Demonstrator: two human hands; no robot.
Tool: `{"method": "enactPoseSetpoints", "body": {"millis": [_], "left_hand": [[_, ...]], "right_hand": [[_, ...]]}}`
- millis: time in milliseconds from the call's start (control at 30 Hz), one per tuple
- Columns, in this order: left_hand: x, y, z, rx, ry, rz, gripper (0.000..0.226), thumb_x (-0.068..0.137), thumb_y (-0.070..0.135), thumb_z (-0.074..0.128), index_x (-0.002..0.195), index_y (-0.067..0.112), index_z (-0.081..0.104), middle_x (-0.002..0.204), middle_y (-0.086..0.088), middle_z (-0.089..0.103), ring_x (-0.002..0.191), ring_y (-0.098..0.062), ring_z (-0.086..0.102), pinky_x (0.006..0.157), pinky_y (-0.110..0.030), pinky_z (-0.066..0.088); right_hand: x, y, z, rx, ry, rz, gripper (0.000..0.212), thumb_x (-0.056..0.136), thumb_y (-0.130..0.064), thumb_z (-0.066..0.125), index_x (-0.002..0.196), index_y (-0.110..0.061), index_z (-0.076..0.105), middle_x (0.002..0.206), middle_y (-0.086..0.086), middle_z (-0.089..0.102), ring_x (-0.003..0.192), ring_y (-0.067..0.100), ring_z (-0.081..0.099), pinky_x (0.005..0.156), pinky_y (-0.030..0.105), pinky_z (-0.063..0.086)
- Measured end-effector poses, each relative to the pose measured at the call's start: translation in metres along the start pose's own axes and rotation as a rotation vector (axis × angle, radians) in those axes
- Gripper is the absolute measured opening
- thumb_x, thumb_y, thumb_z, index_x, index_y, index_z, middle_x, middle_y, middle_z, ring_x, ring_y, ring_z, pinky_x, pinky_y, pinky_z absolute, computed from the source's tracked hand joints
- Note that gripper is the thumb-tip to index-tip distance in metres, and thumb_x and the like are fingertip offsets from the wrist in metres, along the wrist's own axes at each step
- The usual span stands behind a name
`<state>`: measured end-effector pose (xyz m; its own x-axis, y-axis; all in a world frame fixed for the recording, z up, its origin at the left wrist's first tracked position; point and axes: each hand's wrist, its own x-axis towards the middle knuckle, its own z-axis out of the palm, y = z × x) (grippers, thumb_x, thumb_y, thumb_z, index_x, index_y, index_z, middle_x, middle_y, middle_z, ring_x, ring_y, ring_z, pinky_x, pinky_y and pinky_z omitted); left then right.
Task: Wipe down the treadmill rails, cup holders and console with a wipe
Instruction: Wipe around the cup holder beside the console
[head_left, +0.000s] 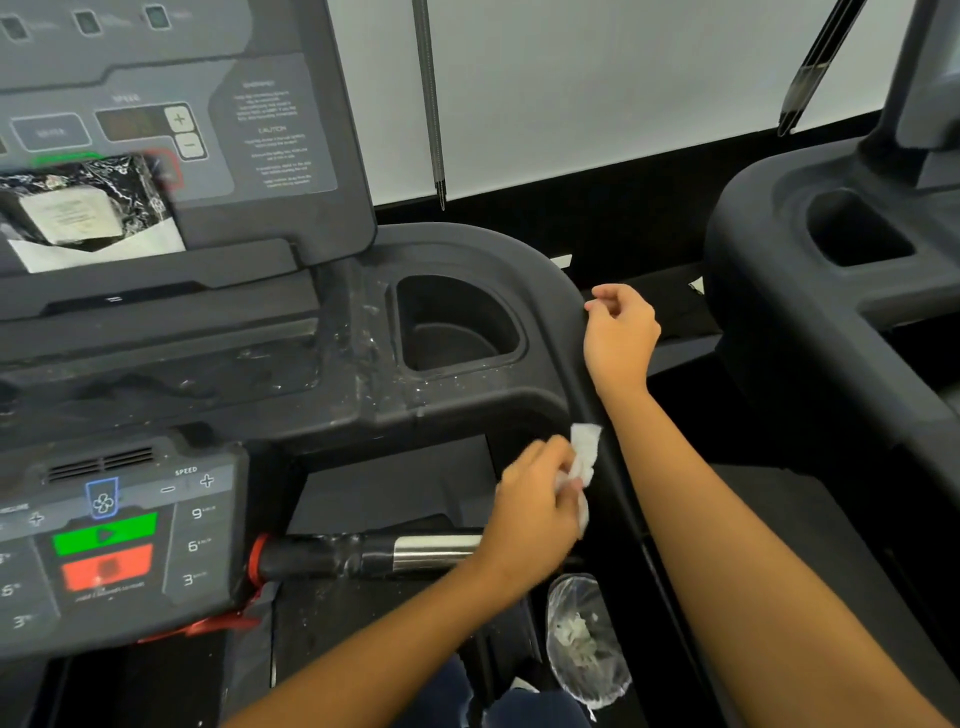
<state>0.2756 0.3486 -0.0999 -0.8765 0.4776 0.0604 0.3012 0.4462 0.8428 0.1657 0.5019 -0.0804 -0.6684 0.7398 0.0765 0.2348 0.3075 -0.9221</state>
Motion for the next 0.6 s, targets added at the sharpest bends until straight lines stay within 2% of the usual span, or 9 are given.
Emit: {"method": "enactPoseSetpoints", "body": {"millis": [67,167,233,300,367,433,533,600], "left_hand": [[0.023,-0.001,-0.024,0.076,0.141,0.085,0.015,0.084,0.002,0.055,0.085,0.017,0.054,0.083,0.004,0.05,0.073,-0.01,0.046,0.066,-0.022,0.036],[0.069,-0.02,-0.056,0.372,0.332,0.089,0.014,0.084,0.002,0.057,0.094,0.01,0.064,0.089,-0.005,0.058,0.08,-0.022,0.049,0.071,-0.033,0.043],[0.088,-0.028,-0.055,0.545,0.307,0.105,0.011,0.08,-0.001,0.059,0.086,0.006,0.066,0.084,-0.01,0.06,0.075,-0.027,0.051,0.066,-0.038,0.047],[0.1,-0.019,-0.039,0.605,0.243,0.15,0.009,0.078,-0.002,0.061,0.081,0.004,0.067,0.084,-0.011,0.061,0.073,-0.026,0.052,0.061,-0.033,0.046],[0.11,-0.006,-0.028,0.598,0.2,0.184,0.009,0.083,0.0,0.059,0.084,0.005,0.067,0.089,-0.009,0.062,0.075,-0.021,0.049,0.06,-0.028,0.038],[0.115,-0.004,-0.031,0.604,0.156,0.164,0.011,0.089,0.005,0.054,0.087,0.004,0.065,0.091,-0.008,0.059,0.077,-0.019,0.044,0.061,-0.029,0.037],[0.103,-0.015,-0.055,0.641,0.131,0.128,0.018,0.083,0.002,0.054,0.094,0.003,0.068,0.088,-0.008,0.057,0.076,-0.022,0.046,0.061,-0.031,0.037],[0.091,-0.024,-0.076,0.636,0.137,0.07,0.022,0.081,0.001,0.055,0.095,0.006,0.071,0.087,-0.007,0.057,0.078,-0.025,0.052,0.061,-0.031,0.036]], "right_hand": [[0.001,0.0,0.0,0.008,0.001,0.007,0.023,0.095,-0.01,0.051,0.114,-0.01,0.064,0.093,-0.001,0.065,0.073,-0.001,0.055,0.056,0.0,0.038],[0.0,-0.001,0.0,-0.001,0.009,0.004,0.023,0.095,-0.011,0.052,0.114,-0.011,0.064,0.093,0.0,0.066,0.075,-0.001,0.056,0.057,0.004,0.038],[-0.001,-0.001,0.001,-0.002,0.008,0.002,0.022,0.095,-0.011,0.052,0.114,-0.011,0.064,0.09,-0.002,0.065,0.073,-0.002,0.055,0.057,0.001,0.038],[-0.001,-0.002,0.0,-0.006,0.017,-0.004,0.021,0.095,-0.01,0.052,0.114,-0.011,0.063,0.087,-0.004,0.063,0.071,-0.003,0.055,0.058,-0.002,0.039],[-0.002,-0.001,0.0,-0.003,0.03,-0.014,0.021,0.095,-0.01,0.054,0.114,-0.01,0.063,0.088,-0.002,0.065,0.072,-0.002,0.056,0.064,0.003,0.044],[-0.002,0.0,-0.001,0.022,0.036,-0.01,0.023,0.094,-0.009,0.054,0.115,-0.011,0.063,0.089,0.0,0.067,0.077,0.001,0.06,0.075,0.013,0.05],[0.0,0.0,-0.001,0.068,0.051,0.035,0.024,0.092,-0.008,0.053,0.114,-0.014,0.062,0.086,-0.004,0.067,0.082,0.006,0.063,0.09,0.031,0.053],[0.001,0.0,-0.001,0.059,0.051,0.045,0.026,0.093,-0.007,0.052,0.115,-0.014,0.062,0.082,-0.006,0.065,0.077,0.006,0.063,0.087,0.028,0.054]]}}
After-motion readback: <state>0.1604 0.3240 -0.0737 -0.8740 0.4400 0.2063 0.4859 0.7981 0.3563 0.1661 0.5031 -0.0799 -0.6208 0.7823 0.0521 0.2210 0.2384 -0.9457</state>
